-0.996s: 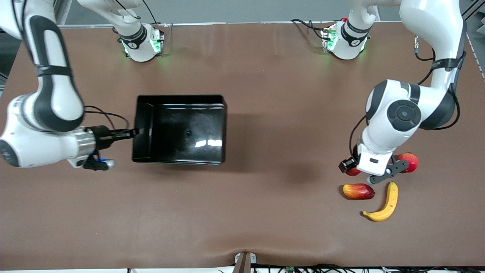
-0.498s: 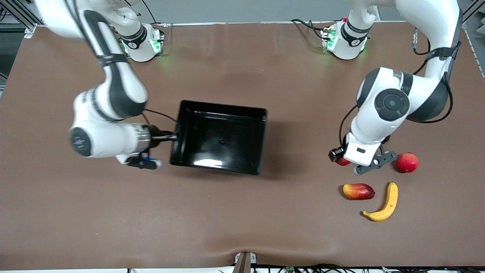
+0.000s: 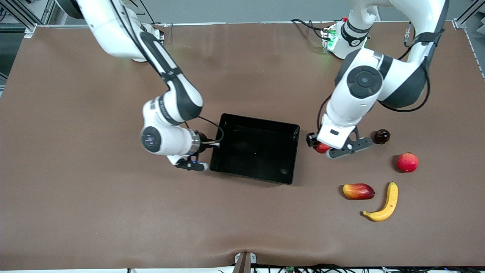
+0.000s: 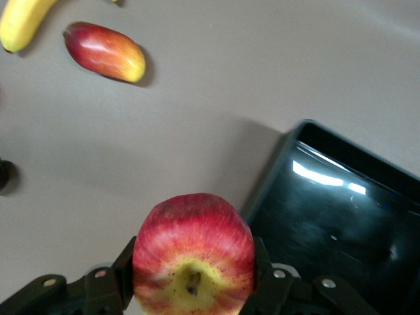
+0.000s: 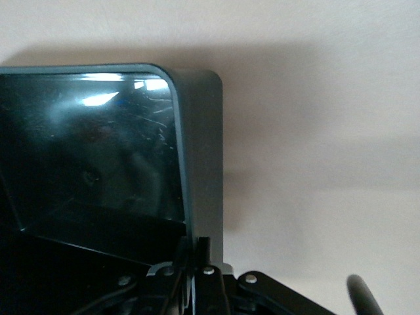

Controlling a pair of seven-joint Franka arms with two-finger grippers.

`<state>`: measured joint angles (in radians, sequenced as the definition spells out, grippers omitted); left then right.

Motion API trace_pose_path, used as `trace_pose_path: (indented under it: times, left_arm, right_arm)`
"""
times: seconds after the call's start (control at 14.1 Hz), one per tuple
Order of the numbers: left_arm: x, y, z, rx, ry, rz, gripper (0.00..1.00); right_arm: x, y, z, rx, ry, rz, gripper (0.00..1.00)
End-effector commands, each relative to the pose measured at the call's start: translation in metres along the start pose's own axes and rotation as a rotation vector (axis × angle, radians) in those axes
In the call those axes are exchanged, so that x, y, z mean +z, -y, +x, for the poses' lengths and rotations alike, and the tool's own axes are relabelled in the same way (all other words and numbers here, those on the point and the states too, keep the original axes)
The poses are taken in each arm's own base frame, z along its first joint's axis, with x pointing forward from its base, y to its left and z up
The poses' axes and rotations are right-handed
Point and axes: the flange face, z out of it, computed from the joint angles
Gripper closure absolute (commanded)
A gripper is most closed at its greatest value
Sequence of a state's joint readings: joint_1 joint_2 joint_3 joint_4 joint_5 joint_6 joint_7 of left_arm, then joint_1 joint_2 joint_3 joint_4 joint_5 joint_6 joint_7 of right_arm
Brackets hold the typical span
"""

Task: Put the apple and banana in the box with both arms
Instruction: 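Carry the apple over the tray and open the left gripper while the right gripper withdraws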

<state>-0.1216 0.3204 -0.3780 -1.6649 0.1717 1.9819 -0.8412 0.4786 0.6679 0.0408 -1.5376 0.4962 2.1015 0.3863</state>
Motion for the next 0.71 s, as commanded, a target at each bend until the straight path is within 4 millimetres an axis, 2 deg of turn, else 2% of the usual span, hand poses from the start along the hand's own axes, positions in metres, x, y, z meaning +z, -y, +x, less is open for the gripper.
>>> trace_pose_path:
  times: [0.0, 0.14, 0.21, 0.28, 0.36, 0.43, 0.5, 0.57, 0.64]
  left_arm:
    - [0.015, -0.028, -0.024, 0.019, 0.031, 0.007, 1.00]
    - [0.034, -0.036, -0.028, 0.028, 0.055, 0.019, 1.00]
    - [0.044, -0.042, -0.032, 0.037, 0.065, 0.019, 1.00]
    - [0.049, -0.050, -0.035, 0.039, 0.063, 0.001, 1.00]
    - [0.058, -0.062, -0.043, 0.030, 0.061, -0.009, 1.00]
    - [0.070, -0.075, -0.054, 0.022, 0.069, -0.013, 1.00]
    - [0.079, -0.090, -0.060, 0.029, 0.070, -0.025, 1.00]
    - [0.093, -0.099, -0.066, 0.041, 0.084, -0.020, 1.00]
    - [0.109, -0.100, -0.067, 0.044, 0.101, -0.004, 1.00]
  right_arm:
    - [-0.003, 0.014, 0.000, -0.009, -0.007, 0.025, 1.00]
    - [0.003, 0.017, 0.000, -0.019, -0.008, 0.025, 1.00]
    - [0.001, 0.016, 0.002, -0.027, -0.010, 0.024, 0.79]
    - [0.000, 0.019, 0.000, -0.043, -0.016, 0.016, 0.01]
    - [-0.001, 0.023, -0.003, -0.053, -0.020, 0.015, 0.00]
    - [-0.013, 0.023, 0.000, -0.048, -0.029, 0.023, 0.00]
    - [-0.037, 0.027, 0.003, -0.061, -0.044, 0.040, 0.00]
    - [-0.056, 0.021, 0.009, -0.050, -0.020, 0.046, 0.00]
    - [-0.077, 0.012, 0.014, -0.044, 0.025, 0.046, 0.00]
